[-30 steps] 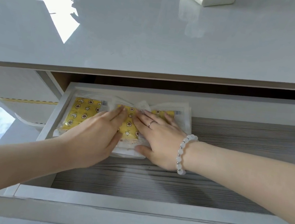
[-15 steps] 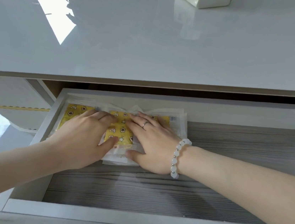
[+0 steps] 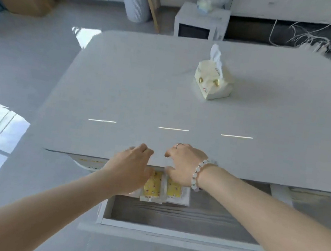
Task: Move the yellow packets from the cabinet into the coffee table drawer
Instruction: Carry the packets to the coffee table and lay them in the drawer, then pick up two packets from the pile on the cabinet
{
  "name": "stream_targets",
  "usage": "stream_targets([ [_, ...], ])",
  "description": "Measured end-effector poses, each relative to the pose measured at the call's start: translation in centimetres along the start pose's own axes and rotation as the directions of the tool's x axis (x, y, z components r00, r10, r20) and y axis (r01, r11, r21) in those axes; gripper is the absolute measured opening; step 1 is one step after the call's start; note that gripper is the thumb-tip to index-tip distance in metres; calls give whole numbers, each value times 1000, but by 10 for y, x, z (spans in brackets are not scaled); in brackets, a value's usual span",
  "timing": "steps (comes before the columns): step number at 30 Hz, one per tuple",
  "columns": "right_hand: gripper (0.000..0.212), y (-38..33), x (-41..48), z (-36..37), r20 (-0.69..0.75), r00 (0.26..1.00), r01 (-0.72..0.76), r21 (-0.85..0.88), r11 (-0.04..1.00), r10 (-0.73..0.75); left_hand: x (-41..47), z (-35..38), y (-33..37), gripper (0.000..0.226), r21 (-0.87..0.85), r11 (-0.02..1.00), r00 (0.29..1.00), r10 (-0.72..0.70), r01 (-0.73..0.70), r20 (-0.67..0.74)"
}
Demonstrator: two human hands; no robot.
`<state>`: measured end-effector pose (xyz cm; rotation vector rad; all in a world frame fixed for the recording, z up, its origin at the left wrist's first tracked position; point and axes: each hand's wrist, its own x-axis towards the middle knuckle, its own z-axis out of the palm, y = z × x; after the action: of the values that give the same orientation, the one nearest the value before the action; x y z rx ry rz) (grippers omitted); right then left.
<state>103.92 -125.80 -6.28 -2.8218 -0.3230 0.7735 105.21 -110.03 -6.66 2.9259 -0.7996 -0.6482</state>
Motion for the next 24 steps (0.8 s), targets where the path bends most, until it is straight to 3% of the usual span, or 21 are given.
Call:
stream_targets([
  [8, 32, -64, -80, -243, -318, 947, -1, -151, 989, -48, -79, -247, -2, 41, 150, 987, 988, -36, 60, -152],
  [13, 31, -142, -107, -371, -447, 886, 21, -220, 975, -119, -142, -385, -32, 40, 97, 963, 930, -213, 252, -299],
  [18, 33, -241, -120, -434, -583, 757, 111, -330, 937, -295, -224, -448, -86, 38, 52, 879, 801, -405, 473, -440],
  [21, 34, -309, -114, -438, -644, 657, 207, -346, 915, -392, -284, -460, -123, 39, -17, 803, 663, -503, 595, -555],
  [24, 36, -379, -110, -416, -610, 612, 326, -385, 863, -503, -345, -443, -156, 41, -37, 692, 546, -600, 721, -584],
])
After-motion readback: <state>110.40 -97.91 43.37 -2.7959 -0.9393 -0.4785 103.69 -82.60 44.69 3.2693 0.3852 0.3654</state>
